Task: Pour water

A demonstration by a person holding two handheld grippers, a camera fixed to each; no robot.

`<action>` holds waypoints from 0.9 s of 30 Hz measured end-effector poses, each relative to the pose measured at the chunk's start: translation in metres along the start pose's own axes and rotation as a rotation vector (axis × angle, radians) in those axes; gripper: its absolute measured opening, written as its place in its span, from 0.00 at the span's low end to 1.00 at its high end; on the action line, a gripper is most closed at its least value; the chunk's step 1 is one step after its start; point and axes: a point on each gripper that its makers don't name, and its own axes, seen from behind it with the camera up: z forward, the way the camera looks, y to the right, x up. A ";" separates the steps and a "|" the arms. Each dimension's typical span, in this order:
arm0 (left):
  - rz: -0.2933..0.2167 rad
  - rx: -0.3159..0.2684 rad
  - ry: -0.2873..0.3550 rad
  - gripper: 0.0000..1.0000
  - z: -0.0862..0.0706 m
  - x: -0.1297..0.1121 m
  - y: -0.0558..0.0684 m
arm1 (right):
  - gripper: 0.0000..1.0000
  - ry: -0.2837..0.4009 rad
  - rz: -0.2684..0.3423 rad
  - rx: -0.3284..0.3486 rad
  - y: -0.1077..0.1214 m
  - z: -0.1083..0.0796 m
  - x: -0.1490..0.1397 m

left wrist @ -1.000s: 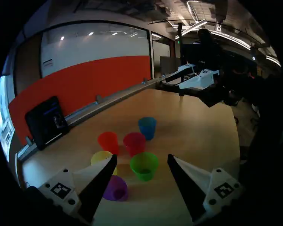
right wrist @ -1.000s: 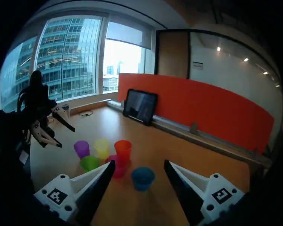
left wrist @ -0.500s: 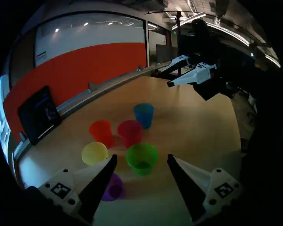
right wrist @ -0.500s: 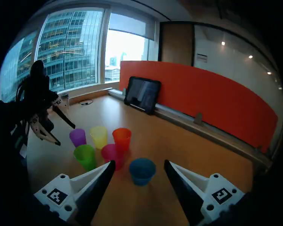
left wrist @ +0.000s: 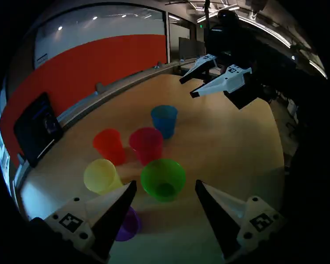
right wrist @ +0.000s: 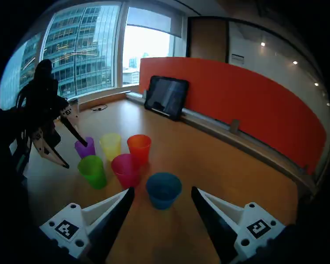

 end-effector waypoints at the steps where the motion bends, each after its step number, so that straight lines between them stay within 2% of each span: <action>1: 0.003 0.000 -0.007 0.99 0.002 -0.001 0.000 | 1.00 -0.005 0.001 0.002 0.000 0.002 -0.002; 11: 0.006 -0.008 -0.056 1.00 0.021 -0.007 -0.003 | 1.00 -0.033 0.001 0.017 -0.002 0.012 -0.013; 27: 0.001 -0.009 -0.092 0.99 0.042 -0.010 -0.006 | 1.00 -0.059 0.004 0.024 0.000 0.020 -0.023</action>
